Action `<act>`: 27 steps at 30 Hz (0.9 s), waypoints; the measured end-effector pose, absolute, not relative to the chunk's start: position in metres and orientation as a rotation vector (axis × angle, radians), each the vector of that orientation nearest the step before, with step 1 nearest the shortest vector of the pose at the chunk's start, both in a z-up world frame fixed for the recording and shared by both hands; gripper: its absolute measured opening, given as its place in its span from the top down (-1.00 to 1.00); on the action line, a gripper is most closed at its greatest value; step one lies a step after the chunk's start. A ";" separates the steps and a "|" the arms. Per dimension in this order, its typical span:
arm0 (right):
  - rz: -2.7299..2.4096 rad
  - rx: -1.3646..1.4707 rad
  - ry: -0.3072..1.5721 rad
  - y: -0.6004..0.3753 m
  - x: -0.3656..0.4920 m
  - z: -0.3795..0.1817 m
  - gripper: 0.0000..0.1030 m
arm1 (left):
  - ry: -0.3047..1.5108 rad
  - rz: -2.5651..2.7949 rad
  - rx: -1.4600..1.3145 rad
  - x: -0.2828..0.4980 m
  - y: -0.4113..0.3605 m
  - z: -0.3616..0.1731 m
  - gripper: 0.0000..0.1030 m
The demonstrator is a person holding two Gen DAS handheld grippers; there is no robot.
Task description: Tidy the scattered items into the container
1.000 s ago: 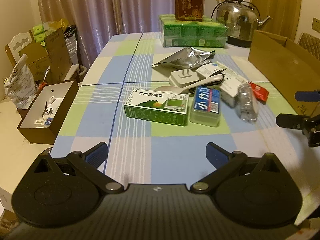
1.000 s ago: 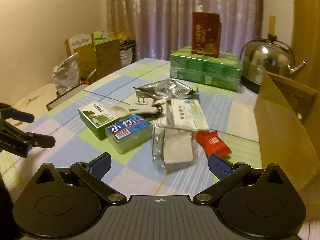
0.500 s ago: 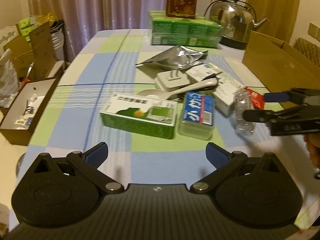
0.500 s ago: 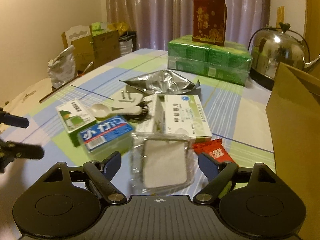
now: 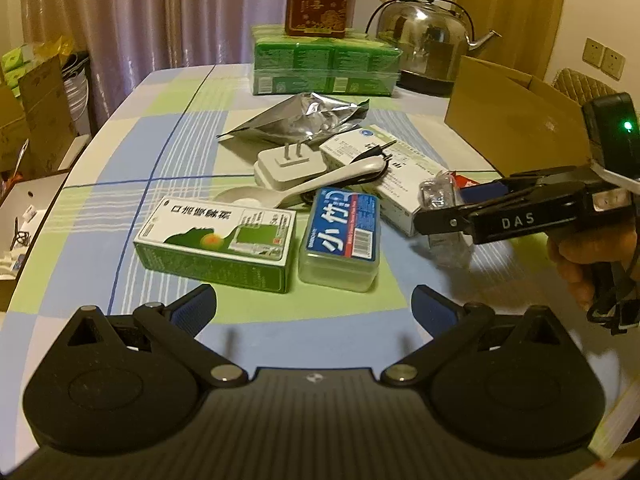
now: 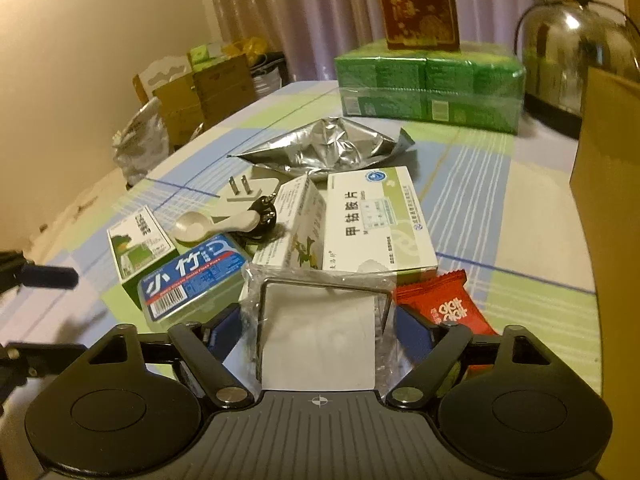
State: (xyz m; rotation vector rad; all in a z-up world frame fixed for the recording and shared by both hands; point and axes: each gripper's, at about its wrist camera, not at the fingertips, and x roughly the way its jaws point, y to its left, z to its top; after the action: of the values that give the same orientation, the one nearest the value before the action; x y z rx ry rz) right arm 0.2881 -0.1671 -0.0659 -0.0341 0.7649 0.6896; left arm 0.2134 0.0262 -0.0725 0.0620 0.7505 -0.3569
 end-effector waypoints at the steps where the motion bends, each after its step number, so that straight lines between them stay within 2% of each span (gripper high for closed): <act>1: 0.694 -0.027 0.768 -0.168 0.288 -0.065 -0.42 | 0.749 -0.361 0.067 0.214 0.025 -0.072 -0.98; 10: 0.617 -0.087 0.713 -0.174 0.261 -0.043 -0.40 | 0.717 -0.412 0.181 0.218 0.002 -0.064 -0.97; 13: 0.598 -0.106 0.714 -0.178 0.253 -0.041 -0.40 | 0.697 -0.449 0.250 0.226 -0.011 -0.062 -0.80; 19: 0.557 -0.134 0.723 -0.185 0.245 -0.042 -0.40 | 0.700 -0.484 0.309 0.256 -0.031 -0.069 -0.62; 22: 0.556 -0.155 0.718 -0.185 0.243 -0.043 -0.40 | 0.724 -0.486 0.318 0.271 -0.037 -0.077 -0.42; 27: 0.545 -0.166 0.720 -0.186 0.243 -0.046 -0.39 | 0.769 -0.469 0.366 0.286 -0.046 -0.090 -0.36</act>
State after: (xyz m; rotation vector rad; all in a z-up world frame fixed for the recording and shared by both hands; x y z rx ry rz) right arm 0.2427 -0.1861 -0.0462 -0.1657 0.7199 0.5450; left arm 0.2862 -0.0460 -0.0897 0.3655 0.7692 -0.4691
